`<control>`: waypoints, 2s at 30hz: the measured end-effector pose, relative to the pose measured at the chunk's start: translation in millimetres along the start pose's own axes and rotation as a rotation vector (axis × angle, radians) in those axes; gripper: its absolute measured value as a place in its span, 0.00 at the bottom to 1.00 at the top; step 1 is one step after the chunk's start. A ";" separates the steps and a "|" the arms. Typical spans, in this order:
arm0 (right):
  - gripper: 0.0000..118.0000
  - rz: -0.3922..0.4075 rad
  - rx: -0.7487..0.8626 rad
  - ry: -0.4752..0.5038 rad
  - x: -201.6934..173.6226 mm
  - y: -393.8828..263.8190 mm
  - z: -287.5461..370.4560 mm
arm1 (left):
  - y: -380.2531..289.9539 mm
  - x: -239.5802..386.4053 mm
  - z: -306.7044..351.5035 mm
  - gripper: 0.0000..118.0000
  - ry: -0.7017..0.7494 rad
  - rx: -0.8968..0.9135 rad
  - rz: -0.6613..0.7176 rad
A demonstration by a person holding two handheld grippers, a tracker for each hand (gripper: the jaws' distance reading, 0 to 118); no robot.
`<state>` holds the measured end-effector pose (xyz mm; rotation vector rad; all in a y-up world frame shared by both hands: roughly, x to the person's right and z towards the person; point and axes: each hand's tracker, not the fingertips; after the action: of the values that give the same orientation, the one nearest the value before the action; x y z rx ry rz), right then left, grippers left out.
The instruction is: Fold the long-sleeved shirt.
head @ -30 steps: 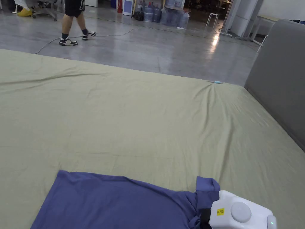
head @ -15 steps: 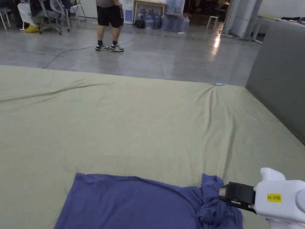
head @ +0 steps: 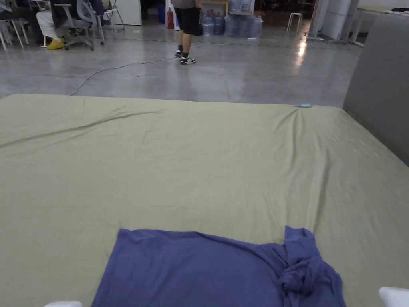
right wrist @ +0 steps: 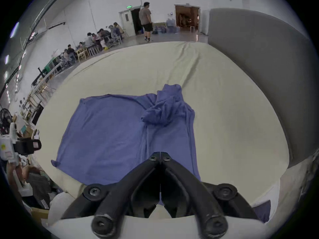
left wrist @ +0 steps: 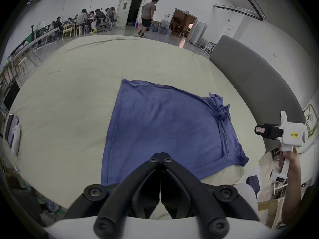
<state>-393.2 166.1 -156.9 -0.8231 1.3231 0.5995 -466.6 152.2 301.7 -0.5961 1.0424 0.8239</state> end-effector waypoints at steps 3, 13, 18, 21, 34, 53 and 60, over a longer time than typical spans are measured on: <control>0.00 -0.075 0.000 0.051 0.8 3.6 -13.2 | 41.6 -12.0 -33.0 0.00 0.011 -0.006 -0.003; 0.00 -0.120 -0.065 0.092 -12.5 -4.1 -59.8 | 180.1 -97.3 -228.1 0.97 0.244 -0.149 0.015; 0.00 -0.132 -0.098 0.051 -2.5 -2.1 -75.0 | 201.2 -101.1 -280.5 0.78 0.315 -0.180 -0.013; 0.00 -0.139 -0.103 0.026 6.2 5.7 -80.7 | 198.3 -93.3 -286.2 0.71 0.357 -0.190 -0.078; 0.99 -0.235 -0.260 0.029 75.3 178.9 -179.0 | 204.8 -61.1 -222.3 0.00 0.236 -0.142 -0.138; 0.11 -0.030 -0.466 -0.061 22.3 202.6 -276.8 | 189.8 -69.9 -213.5 0.00 0.195 -0.152 -0.159; 0.11 0.089 -0.324 0.059 21.4 181.1 -187.4 | 188.5 -65.8 -166.8 0.00 0.138 -0.113 -0.218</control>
<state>-643.3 121.1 -218.3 -1.0547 1.3399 0.8813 -723.2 111.8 286.6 -0.8562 1.0390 0.6599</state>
